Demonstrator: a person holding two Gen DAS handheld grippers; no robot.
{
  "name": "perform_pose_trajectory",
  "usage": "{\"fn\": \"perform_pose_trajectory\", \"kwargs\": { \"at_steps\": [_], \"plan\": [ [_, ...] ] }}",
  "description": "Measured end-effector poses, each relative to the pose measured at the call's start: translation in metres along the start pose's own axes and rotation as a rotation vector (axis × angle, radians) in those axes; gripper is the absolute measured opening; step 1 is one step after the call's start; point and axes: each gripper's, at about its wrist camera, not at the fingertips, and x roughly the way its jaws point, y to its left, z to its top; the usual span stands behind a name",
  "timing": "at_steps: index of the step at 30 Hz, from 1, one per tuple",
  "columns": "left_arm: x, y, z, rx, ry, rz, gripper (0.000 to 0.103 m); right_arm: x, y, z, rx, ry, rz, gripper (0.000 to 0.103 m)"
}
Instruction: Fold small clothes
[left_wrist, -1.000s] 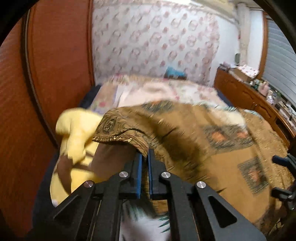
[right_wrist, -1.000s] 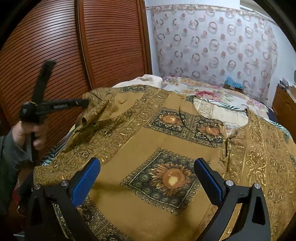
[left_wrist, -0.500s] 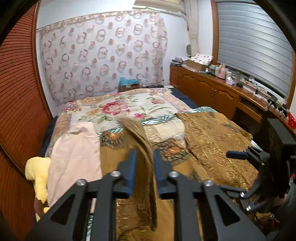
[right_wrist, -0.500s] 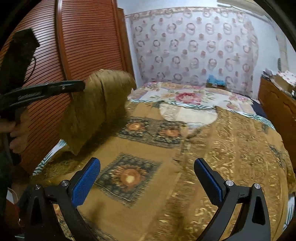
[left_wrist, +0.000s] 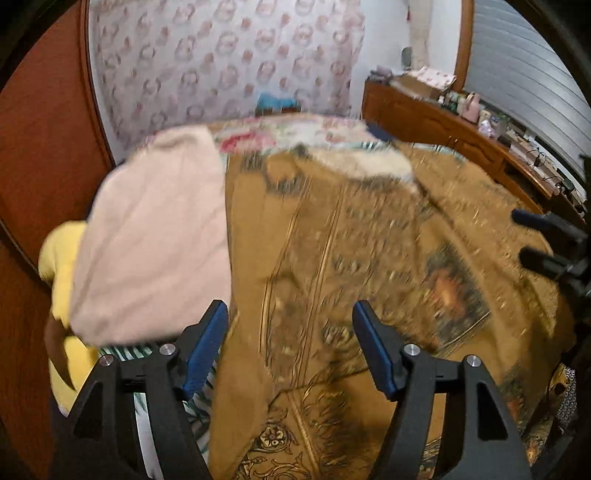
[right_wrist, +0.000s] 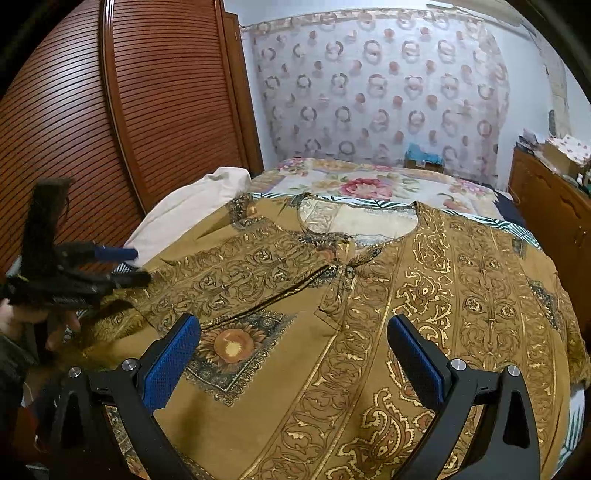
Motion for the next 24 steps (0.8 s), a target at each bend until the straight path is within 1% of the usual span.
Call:
{"fn": "perform_pose_trajectory", "kwargs": {
  "at_steps": [3,4,6,11,15,17,18,20,24],
  "plan": [
    [0.009,-0.001,-0.006,-0.005,0.018,-0.007,0.071,0.0,-0.007,0.001,-0.01,0.004,-0.007,0.101],
    [0.012,-0.002,-0.007,-0.004,0.024,-0.009,0.076,-0.001,-0.007,0.001,-0.012,0.006,-0.009,0.101],
    [0.017,-0.004,-0.01,0.001,0.037,-0.009,0.077,-0.005,-0.01,-0.001,-0.017,0.007,-0.014,0.101],
    [0.022,-0.012,-0.015,0.041,0.045,0.015,0.085,-0.016,-0.02,-0.005,-0.03,0.011,-0.048,0.101],
    [0.022,-0.012,-0.014,0.042,0.048,0.012,0.087,-0.03,-0.036,-0.011,-0.031,0.017,-0.09,0.1],
    [0.022,-0.012,-0.014,0.042,0.047,0.013,0.087,-0.037,-0.048,-0.014,-0.021,0.026,-0.111,0.096],
    [0.022,-0.011,-0.013,0.041,0.048,0.012,0.087,-0.039,-0.056,-0.017,-0.014,0.038,-0.119,0.09],
    [0.023,-0.012,-0.013,0.042,0.048,0.012,0.087,-0.044,-0.073,-0.022,0.001,0.073,-0.14,0.084],
    [0.023,-0.012,-0.014,0.043,0.048,0.013,0.087,-0.06,-0.106,-0.027,0.035,0.102,-0.196,0.082]
  ]
}}
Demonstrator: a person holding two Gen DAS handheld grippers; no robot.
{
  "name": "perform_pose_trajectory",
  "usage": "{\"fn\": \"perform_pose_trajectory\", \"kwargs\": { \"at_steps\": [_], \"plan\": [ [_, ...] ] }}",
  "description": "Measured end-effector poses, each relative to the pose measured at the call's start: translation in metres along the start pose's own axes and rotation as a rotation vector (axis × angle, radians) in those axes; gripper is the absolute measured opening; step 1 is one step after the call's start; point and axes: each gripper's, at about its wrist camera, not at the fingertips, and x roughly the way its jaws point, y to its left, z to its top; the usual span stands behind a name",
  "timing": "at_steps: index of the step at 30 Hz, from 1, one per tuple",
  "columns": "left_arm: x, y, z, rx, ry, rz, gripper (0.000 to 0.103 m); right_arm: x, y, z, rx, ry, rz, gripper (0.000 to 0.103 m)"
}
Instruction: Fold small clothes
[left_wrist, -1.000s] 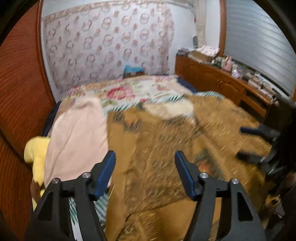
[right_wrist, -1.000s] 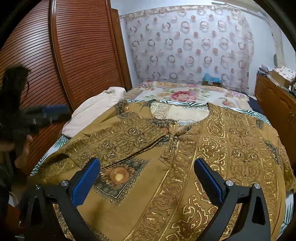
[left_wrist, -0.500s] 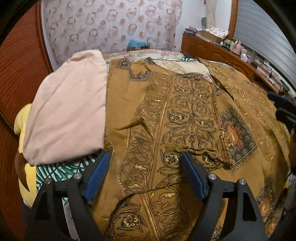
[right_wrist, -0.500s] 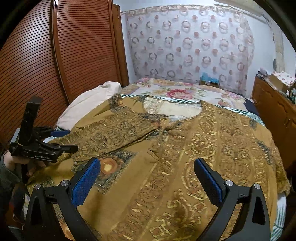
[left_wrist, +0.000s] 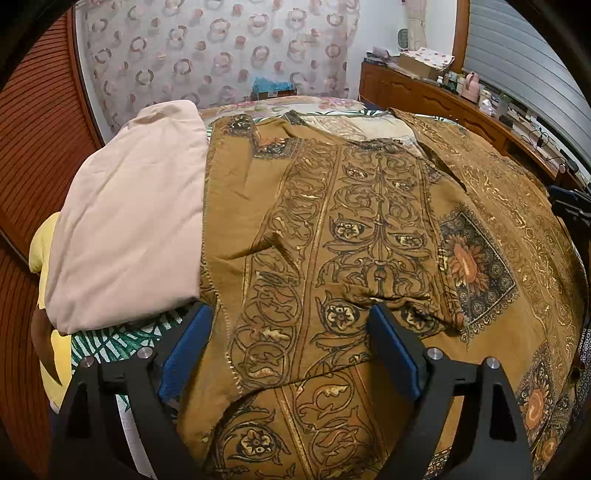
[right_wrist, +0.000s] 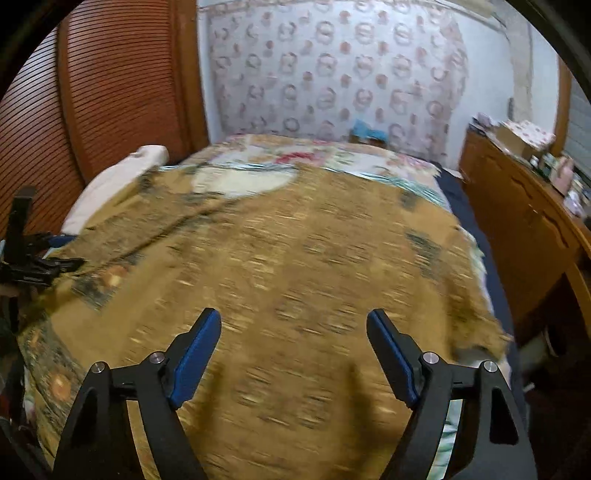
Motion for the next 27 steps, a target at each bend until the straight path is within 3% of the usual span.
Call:
{"fn": "perform_pose_trajectory", "kwargs": {
  "at_steps": [9,16,19,23,27],
  "plan": [
    [0.0,0.0,0.0,-0.001,0.0,-0.001,0.088,-0.015,-0.081,-0.008,0.162,0.031,-0.108,0.082],
    [-0.001,-0.001,0.0,0.004,-0.005,0.017,0.088,-0.001,-0.107,-0.011,0.285,0.075,-0.083,0.082],
    [-0.011,-0.005,0.001,0.001,-0.056,0.042,0.088,0.003,-0.112,-0.01,0.325,0.087,-0.06,0.081],
    [-0.028,-0.021,0.007,-0.011,-0.113,-0.021,0.088,0.002,-0.129,-0.011,0.368,0.103,-0.034,0.08],
    [-0.029,-0.051,0.017,0.012,-0.123,-0.084,0.088,0.008,-0.144,-0.01,0.428,0.106,-0.016,0.078]
  ]
}}
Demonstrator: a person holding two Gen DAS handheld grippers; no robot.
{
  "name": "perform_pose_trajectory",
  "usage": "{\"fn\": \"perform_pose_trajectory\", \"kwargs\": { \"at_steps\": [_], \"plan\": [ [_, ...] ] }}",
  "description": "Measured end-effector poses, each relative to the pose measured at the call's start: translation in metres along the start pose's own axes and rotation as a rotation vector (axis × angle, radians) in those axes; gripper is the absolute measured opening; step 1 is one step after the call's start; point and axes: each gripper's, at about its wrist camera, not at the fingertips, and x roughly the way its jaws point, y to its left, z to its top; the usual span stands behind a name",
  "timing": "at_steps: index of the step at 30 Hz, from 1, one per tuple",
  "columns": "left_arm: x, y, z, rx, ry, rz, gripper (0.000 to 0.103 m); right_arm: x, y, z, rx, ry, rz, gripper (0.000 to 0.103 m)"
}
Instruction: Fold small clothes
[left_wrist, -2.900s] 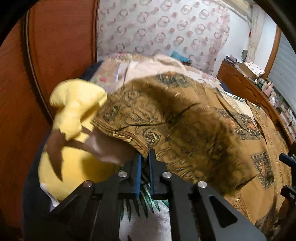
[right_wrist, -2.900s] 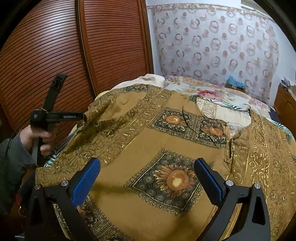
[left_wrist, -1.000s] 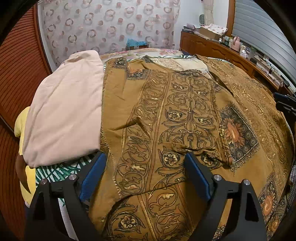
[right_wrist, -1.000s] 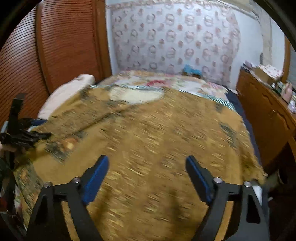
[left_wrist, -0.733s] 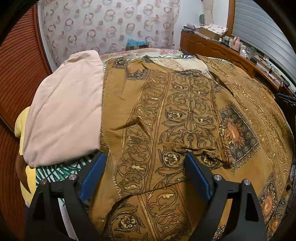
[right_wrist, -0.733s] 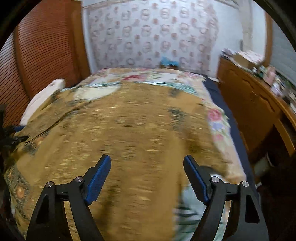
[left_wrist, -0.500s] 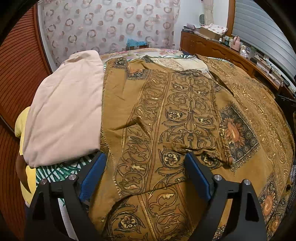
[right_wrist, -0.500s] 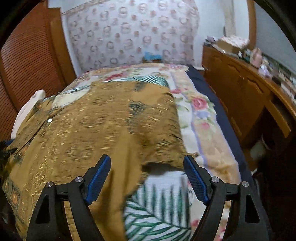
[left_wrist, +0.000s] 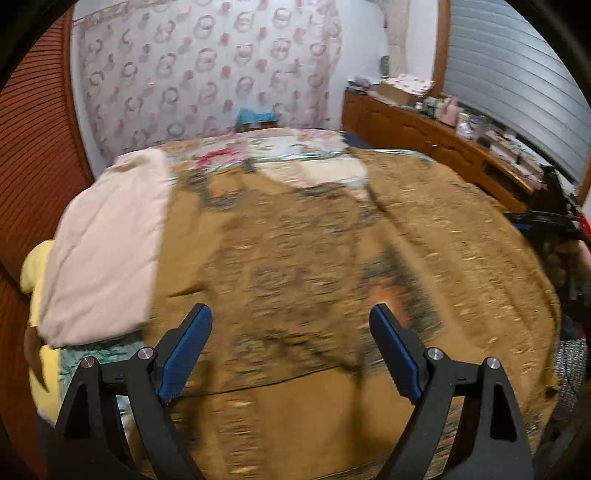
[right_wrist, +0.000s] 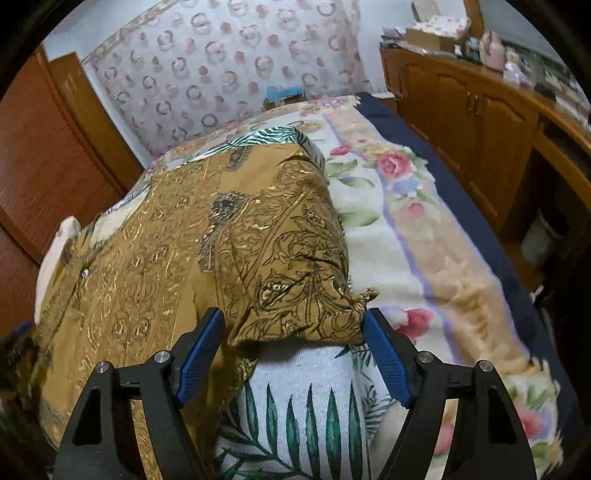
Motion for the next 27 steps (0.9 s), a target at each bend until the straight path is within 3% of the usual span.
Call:
{"fn": "perform_pose_trajectory", "kwargs": {
  "at_steps": [7,10,12,14,18,23,27],
  "plan": [
    [0.023,-0.041,0.007,0.033,0.031,-0.069,0.088,0.009,-0.017,0.011,0.065,0.025,0.026,0.068],
    [0.034,-0.049,0.009,0.046,0.058,-0.086,0.088,0.008,-0.017,0.013,0.07,0.022,0.034,0.055],
    [0.043,-0.054,0.008,0.052,0.087,-0.084,0.088,0.006,-0.014,0.013,0.054,0.015,0.029,0.041],
    [0.051,-0.054,0.005,0.051,0.121,-0.067,0.088,0.005,-0.007,0.012,0.009,0.005,-0.003,0.035],
    [0.051,-0.057,0.004,0.071,0.121,-0.047,0.088,0.0,0.017,0.011,-0.123,-0.032,-0.112,0.015],
    [0.054,-0.066,0.002,0.113,0.137,-0.007,0.093,-0.023,0.053,0.014,-0.228,-0.147,-0.144,0.009],
    [0.055,-0.065,0.002,0.114,0.14,-0.011,0.095,-0.037,0.094,0.01,-0.342,-0.218,-0.098,0.008]
  ]
}}
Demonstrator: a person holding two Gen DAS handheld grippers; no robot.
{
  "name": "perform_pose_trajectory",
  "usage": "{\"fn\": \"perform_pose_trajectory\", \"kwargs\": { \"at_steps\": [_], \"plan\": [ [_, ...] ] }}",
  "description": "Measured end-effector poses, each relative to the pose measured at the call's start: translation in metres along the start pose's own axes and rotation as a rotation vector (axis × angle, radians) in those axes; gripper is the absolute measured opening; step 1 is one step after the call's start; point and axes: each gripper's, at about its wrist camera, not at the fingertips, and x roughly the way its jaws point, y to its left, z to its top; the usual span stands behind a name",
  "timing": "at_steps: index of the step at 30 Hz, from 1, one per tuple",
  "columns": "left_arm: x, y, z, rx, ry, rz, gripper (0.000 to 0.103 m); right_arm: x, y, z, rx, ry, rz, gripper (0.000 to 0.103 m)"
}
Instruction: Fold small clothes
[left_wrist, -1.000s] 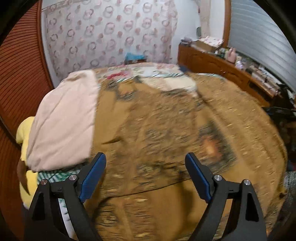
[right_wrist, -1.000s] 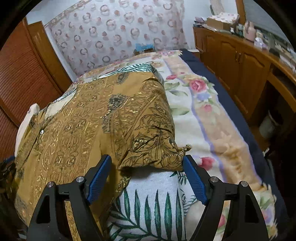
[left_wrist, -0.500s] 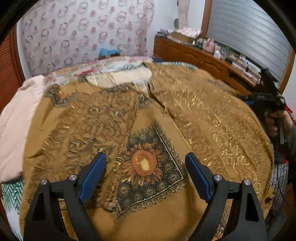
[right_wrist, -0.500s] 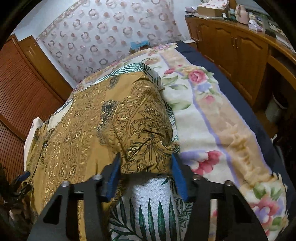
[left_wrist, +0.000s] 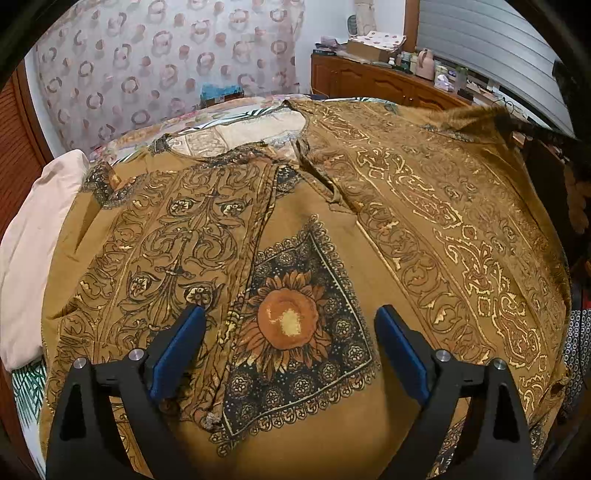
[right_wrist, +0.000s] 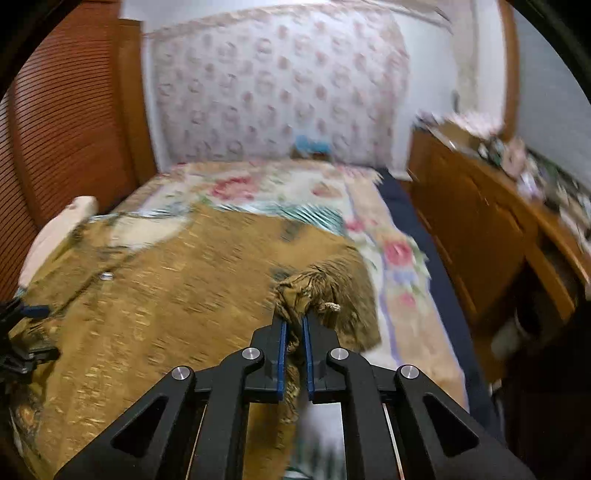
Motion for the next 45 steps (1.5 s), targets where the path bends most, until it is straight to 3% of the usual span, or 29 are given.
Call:
{"fn": "perform_pose_trajectory", "kwargs": {
  "at_steps": [3,10,13,15,17,23,28,32,40,41,45],
  "plan": [
    [0.003,-0.002,0.001,0.01,0.013,-0.007,0.102,-0.005,0.033,-0.001,-0.075,-0.022,0.062,0.008],
    [0.004,-0.003,0.004,0.01,0.012,-0.008,0.102,0.016,0.074,-0.032,-0.125,0.059,0.16,0.008],
    [0.002,-0.003,0.003,0.005,0.005,-0.013,0.102,0.026,0.068,-0.042,-0.099,0.107,0.178,0.025],
    [-0.005,-0.002,0.002,-0.007,-0.03,-0.021,0.102,0.025,0.062,-0.046,-0.067,0.118,0.191,0.051],
    [-0.016,-0.001,0.002,-0.025,-0.078,-0.02,0.102,0.02,0.05,-0.046,-0.036,0.108,0.201,0.054],
    [-0.061,-0.005,-0.002,-0.093,-0.218,-0.063,0.102,-0.022,0.015,-0.049,0.049,0.033,0.174,0.055],
    [-0.09,-0.011,0.0,-0.128,-0.3,-0.071,0.102,-0.033,-0.006,-0.054,0.116,-0.024,0.108,0.055],
    [-0.105,-0.021,0.003,-0.116,-0.347,-0.091,0.102,-0.011,-0.02,-0.054,0.141,0.029,0.043,0.055],
    [-0.111,-0.041,0.001,-0.054,-0.373,-0.046,0.102,0.057,-0.028,-0.046,0.143,0.199,-0.054,0.055],
    [-0.11,-0.041,0.0,-0.055,-0.369,-0.05,0.102,0.056,-0.032,-0.044,0.148,0.201,-0.059,0.053],
    [-0.108,-0.04,-0.004,-0.062,-0.362,-0.053,0.102,0.05,-0.032,-0.04,0.121,0.198,-0.068,0.019]
  ]
}}
